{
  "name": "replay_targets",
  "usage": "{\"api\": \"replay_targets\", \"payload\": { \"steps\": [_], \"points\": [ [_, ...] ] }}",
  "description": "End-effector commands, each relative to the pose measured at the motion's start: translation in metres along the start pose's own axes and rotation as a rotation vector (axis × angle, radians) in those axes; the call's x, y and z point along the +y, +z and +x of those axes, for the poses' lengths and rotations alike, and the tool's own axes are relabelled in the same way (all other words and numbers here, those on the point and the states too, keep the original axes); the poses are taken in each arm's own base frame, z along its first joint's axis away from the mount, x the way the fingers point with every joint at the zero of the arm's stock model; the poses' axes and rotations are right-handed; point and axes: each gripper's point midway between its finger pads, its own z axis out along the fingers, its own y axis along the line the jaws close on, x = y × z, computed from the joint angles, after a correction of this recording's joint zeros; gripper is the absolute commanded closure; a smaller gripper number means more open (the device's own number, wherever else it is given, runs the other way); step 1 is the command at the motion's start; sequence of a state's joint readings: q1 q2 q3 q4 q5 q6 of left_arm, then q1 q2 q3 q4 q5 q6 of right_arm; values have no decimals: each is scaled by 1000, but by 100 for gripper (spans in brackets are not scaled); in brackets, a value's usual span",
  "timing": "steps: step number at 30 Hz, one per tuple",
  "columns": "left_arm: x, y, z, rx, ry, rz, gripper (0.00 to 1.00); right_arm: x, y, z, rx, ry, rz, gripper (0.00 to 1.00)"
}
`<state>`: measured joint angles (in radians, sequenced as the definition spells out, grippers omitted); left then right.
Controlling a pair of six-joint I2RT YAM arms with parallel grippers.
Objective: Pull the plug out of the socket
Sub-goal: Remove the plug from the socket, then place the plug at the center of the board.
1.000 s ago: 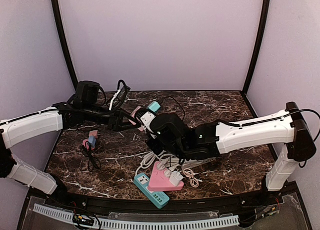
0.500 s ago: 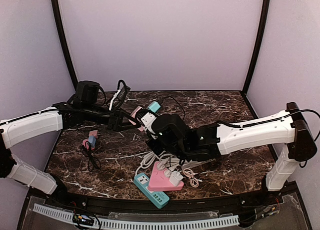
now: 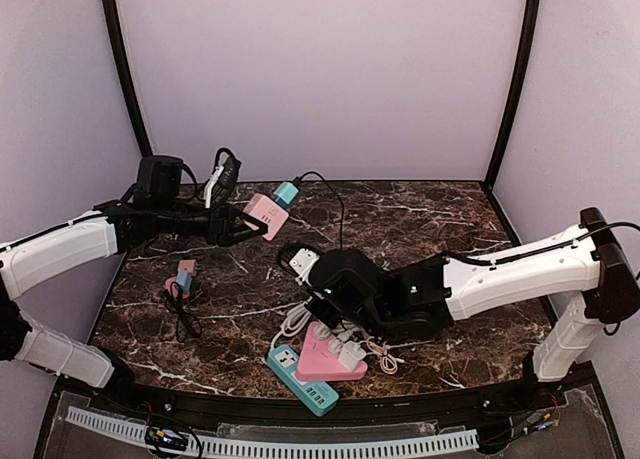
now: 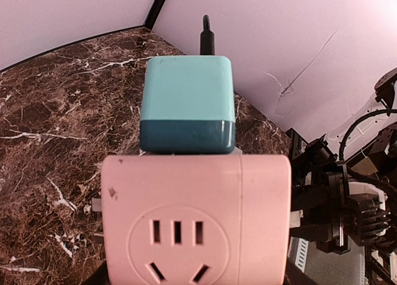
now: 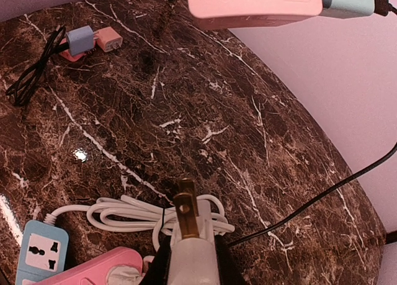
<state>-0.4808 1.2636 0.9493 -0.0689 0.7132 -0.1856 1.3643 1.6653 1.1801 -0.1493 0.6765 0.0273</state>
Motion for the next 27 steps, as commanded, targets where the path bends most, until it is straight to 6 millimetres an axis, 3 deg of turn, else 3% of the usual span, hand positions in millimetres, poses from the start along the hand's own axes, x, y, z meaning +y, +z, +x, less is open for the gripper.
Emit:
{"api": "replay_targets", "payload": {
  "steps": [1, 4, 7, 13, 16, 22, 27],
  "points": [
    [-12, -10, -26, -75, 80, -1, 99, -10, -25, -25, -80, 70, -27, 100],
    [-6, -13, -28, -81, 77, -33, 99, -12, -33, -38, -115, 121, -67, 100],
    [5, -21, -32, -95, 74, -95, 99, -1, -35, -45, -123, 189, -161, 100],
    [25, -36, -40, -133, 44, -167, 99, 47, -24, -61, -154, 274, -376, 100],
    [30, -38, -42, -141, 33, -181, 99, 73, -12, -74, -169, 286, -460, 100],
    [34, -40, -41, -143, 33, -196, 99, 111, 32, -71, -136, 253, -513, 100],
    [36, -40, -40, -140, 31, -199, 99, 123, 67, -68, -118, 260, -511, 97]
  ]
}}
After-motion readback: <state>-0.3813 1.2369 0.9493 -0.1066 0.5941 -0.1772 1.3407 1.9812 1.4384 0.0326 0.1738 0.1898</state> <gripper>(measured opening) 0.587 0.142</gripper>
